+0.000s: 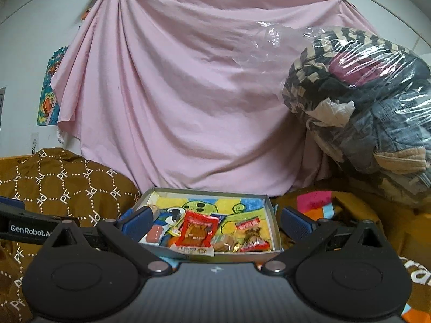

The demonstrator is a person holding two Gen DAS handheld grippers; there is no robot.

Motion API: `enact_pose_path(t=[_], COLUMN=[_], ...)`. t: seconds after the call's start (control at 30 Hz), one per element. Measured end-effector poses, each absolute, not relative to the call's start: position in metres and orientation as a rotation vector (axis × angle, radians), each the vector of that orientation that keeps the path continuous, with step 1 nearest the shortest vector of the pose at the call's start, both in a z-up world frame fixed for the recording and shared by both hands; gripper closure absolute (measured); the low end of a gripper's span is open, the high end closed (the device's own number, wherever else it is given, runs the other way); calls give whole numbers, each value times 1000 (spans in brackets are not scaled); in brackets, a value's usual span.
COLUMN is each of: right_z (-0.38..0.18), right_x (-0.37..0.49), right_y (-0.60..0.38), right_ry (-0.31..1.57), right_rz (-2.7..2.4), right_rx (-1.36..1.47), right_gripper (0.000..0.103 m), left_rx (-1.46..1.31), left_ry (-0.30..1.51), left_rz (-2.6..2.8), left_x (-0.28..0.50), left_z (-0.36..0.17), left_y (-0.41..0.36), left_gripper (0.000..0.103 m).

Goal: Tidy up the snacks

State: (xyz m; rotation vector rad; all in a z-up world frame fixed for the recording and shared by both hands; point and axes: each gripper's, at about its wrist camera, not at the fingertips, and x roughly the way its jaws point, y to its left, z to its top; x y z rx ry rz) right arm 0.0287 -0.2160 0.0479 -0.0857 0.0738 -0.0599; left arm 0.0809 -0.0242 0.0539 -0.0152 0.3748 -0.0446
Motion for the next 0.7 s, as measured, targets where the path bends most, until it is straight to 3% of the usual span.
enact_pose_path(t=[0.7], right_z=[21], right_x=[3], right_y=[-214], right_ry=[205], right_rz=[-36], right_rx=[-53], right_gripper=[0], left_rx=[-105], left_ry=[466], left_rz=[13], left_x=[51], left_z=[24], left_y=[3], left_gripper=[1])
